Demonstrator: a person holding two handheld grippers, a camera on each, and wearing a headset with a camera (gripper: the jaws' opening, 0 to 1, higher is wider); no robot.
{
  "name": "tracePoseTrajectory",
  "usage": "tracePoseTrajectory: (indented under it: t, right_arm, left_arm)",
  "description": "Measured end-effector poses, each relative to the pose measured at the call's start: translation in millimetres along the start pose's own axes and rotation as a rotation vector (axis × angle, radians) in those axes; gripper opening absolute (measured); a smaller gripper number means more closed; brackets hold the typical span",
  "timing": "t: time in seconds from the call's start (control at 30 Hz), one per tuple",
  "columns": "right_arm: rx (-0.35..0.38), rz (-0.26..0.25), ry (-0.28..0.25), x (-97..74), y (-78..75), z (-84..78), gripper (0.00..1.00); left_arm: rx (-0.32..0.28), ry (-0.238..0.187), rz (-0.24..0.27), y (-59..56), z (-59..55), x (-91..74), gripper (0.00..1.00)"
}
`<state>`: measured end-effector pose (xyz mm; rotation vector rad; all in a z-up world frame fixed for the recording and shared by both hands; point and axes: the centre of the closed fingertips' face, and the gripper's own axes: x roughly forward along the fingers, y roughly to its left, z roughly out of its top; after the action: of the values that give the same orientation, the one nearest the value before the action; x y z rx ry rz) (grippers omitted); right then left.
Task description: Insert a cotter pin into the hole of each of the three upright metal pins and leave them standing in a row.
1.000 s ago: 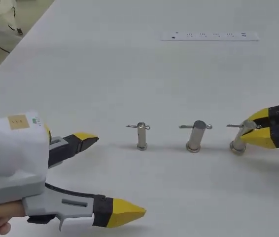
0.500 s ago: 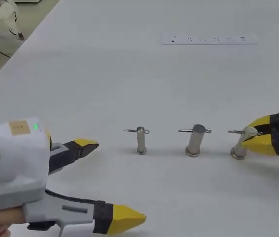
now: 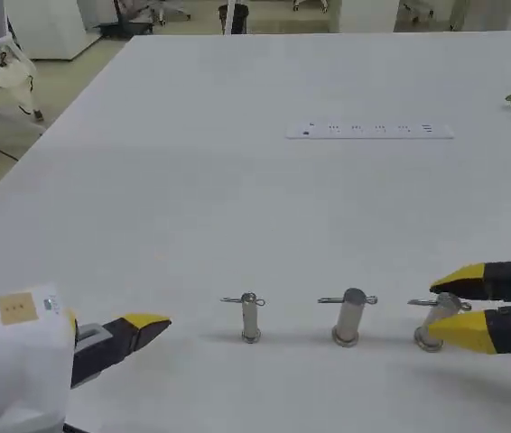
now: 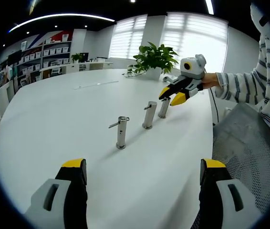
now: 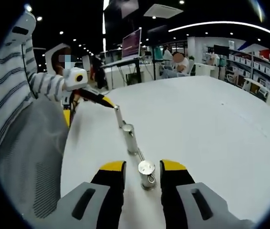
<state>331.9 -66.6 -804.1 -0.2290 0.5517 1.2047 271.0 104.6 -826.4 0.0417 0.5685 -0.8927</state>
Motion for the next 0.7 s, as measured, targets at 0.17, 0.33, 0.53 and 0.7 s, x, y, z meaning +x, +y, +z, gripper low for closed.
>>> tracePoseTrajectory:
  t: [0.17, 0.33, 0.53, 0.7]
  right_arm:
    - [0.032, -0.023, -0.089, -10.1, 9.3, 22.3, 0.37]
    - [0.088, -0.088, -0.157, -26.1, 15.4, 33.0, 0.44]
    - [0.157, -0.122, -0.175, -41.1, 30.5, 25.1, 0.56]
    - [0.199, -0.165, -0.181, -50.6, 40.3, 17.7, 0.66]
  left_arm:
    - [-0.021, -0.010, -0.006, -3.0, 1.1, -2.0, 0.99]
    - [-0.035, -0.018, 0.035, 1.1, 3.2, -4.8, 0.94]
    - [-0.057, -0.038, 0.028, -5.7, 7.8, -7.5, 0.98]
    - [-0.060, -0.035, 0.019, -12.2, 6.2, -10.1, 0.99]
